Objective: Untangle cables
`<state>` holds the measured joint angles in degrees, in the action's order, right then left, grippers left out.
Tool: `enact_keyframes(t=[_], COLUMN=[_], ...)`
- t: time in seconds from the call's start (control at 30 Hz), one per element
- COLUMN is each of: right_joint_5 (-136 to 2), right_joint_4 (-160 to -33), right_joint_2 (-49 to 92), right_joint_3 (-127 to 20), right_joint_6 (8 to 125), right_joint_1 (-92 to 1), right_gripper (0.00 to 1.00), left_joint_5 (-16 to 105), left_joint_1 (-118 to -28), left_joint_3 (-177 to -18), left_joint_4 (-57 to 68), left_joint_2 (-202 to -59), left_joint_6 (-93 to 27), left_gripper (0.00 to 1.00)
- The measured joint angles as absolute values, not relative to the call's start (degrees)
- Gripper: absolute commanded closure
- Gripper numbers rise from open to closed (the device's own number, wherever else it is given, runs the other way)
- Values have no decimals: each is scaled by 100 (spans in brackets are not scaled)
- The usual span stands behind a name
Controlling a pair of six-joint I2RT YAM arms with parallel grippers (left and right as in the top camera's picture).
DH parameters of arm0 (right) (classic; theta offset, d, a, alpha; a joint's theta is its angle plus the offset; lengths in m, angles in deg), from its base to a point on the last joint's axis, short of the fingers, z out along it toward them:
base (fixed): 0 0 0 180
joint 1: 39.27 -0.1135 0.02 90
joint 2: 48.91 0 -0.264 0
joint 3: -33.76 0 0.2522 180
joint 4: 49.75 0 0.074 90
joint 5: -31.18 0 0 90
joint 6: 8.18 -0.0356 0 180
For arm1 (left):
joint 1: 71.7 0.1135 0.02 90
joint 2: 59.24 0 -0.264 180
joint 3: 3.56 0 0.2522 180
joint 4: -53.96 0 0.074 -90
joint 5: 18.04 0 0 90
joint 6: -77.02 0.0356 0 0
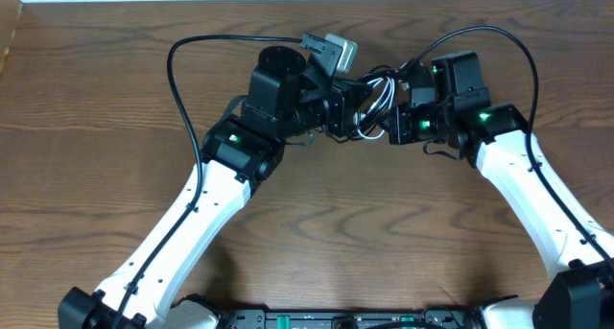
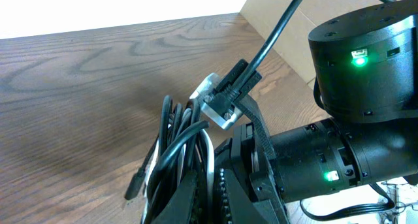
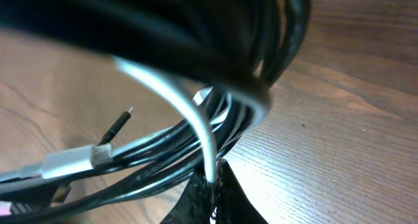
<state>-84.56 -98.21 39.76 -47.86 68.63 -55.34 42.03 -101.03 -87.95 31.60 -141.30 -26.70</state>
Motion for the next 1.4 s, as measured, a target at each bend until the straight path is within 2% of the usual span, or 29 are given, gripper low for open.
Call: enact_keyframes(t=[0.5, 1.13, 1.4], right_joint_5=[-6727, -5577, -5427], right_joint_4=[-11220, -11891, -11917], right_joint_2=[3976, 3976, 3976], right_joint_3=[-4786, -4784, -4775], right_joint_6=[6111, 6023, 6039], right_joint_1=[-5160, -3993, -3797], right_gripper=[99, 99, 99], left_joint_5=[4227, 4258, 4271], left_joint_1=[-10100, -9342, -9211], left_joint_3=[-8795, -8795, -8795], left_joint_4=[2948, 2563, 2482], left_joint_2=[-14130, -14058, -13802], left_joint_6=[-2624, -2607, -2607], left_gripper=[92, 92, 92])
